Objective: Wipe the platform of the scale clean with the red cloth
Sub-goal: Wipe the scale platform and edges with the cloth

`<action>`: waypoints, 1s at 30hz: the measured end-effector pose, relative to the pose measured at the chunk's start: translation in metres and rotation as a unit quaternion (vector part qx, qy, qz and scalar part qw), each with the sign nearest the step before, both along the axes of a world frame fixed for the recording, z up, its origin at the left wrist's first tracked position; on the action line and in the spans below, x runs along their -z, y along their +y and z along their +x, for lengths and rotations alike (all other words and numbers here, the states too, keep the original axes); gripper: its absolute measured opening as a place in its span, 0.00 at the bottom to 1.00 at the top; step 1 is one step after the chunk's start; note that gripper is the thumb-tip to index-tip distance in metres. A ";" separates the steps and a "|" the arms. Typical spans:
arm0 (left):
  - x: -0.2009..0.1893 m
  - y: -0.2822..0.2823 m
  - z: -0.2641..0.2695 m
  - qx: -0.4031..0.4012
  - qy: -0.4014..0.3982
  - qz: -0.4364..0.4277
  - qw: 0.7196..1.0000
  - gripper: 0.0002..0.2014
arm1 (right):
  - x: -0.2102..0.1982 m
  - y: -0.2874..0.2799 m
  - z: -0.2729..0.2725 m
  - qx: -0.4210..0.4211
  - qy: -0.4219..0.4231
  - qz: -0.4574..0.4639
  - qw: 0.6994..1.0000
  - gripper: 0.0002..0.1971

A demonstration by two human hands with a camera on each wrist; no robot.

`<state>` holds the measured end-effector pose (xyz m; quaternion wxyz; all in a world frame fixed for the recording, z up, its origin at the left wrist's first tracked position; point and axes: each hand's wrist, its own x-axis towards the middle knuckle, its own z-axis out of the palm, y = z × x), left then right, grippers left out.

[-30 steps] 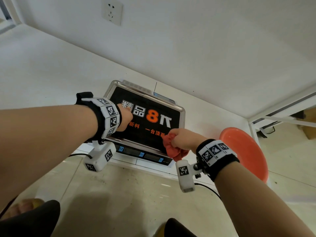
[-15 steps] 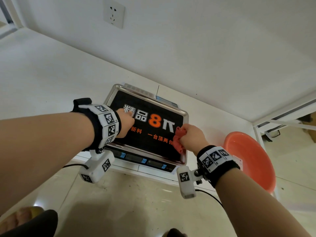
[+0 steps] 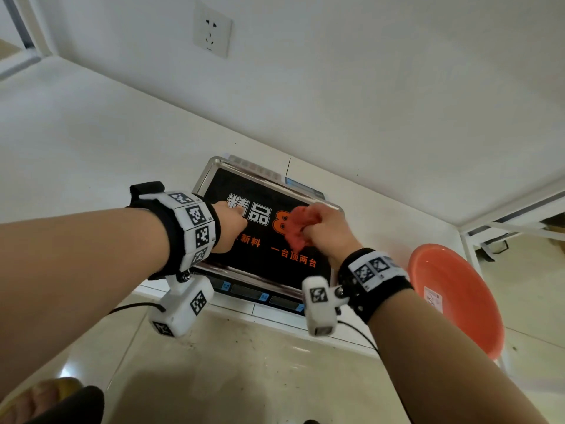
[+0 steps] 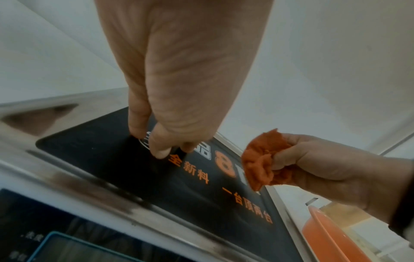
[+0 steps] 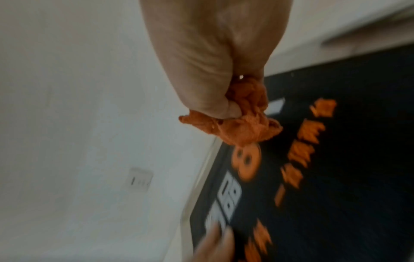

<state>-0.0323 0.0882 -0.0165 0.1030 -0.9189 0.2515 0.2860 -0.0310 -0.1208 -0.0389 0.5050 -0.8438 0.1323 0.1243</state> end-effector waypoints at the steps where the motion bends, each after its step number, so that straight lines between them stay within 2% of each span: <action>1: -0.001 0.002 0.001 -0.001 0.010 0.001 1.000 0.27 | -0.005 -0.010 0.006 0.051 -0.013 -0.010 0.999 0.19; 3: -0.003 0.004 0.002 -0.004 0.027 0.006 1.000 0.28 | -0.006 -0.028 0.017 0.112 -0.033 -0.107 0.987 0.18; 4: -0.003 0.004 0.002 -0.005 0.030 0.007 1.000 0.29 | -0.006 -0.029 0.018 0.111 -0.022 -0.163 0.980 0.17; 6: -0.004 0.003 0.002 -0.001 0.031 0.013 0.999 0.29 | -0.003 -0.013 0.013 0.048 0.020 -0.240 0.969 0.17; 8: -0.005 0.002 0.002 0.002 0.036 0.020 0.999 0.29 | 0.000 0.007 0.010 0.013 0.028 -0.226 0.974 0.16; 10: -0.006 0.002 0.003 -0.001 0.040 0.016 0.999 0.29 | -0.002 0.025 0.005 0.026 0.016 -0.095 0.995 0.17; 12: -0.006 0.005 0.003 -0.006 0.041 0.002 0.999 0.29 | -0.005 0.023 0.010 0.079 0.009 -0.013 0.997 0.18; 13: -0.006 0.007 0.003 -0.006 0.043 -0.006 0.999 0.28 | -0.004 0.016 0.016 0.107 0.001 -0.021 0.994 0.17; 16: -0.006 0.012 0.003 -0.003 0.055 -0.015 0.998 0.29 | -0.004 -0.012 0.031 0.172 -0.041 -0.193 0.965 0.05; 17: -0.006 0.013 0.003 -0.003 0.057 -0.018 0.998 0.30 | -0.005 -0.015 0.031 0.181 -0.041 -0.233 0.955 0.05; 19: -0.006 0.014 0.004 -0.004 0.058 -0.026 0.998 0.30 | -0.003 -0.010 0.029 0.168 -0.021 -0.252 0.953 0.05; 20: -0.006 0.014 0.004 -0.004 0.057 -0.030 0.998 0.30 | -0.002 -0.001 0.029 0.150 -0.019 -0.237 0.960 0.04; 23: -0.005 0.014 0.004 -0.008 0.052 -0.040 0.998 0.31 | 0.006 0.031 0.030 0.048 -0.012 -0.162 0.985 0.13; 25: -0.004 0.014 0.005 -0.013 0.049 -0.055 0.997 0.30 | 0.008 0.050 0.031 -0.020 -0.006 -0.103 0.994 0.15; 27: 0.000 0.018 0.007 -0.032 0.048 -0.087 0.994 0.29 | 0.002 0.050 0.032 0.003 -0.021 -0.047 0.999 0.16; 30: 0.001 0.030 0.015 -0.091 -0.017 -0.156 0.983 0.26 | -0.009 0.016 0.039 0.121 -0.049 -0.012 0.991 0.16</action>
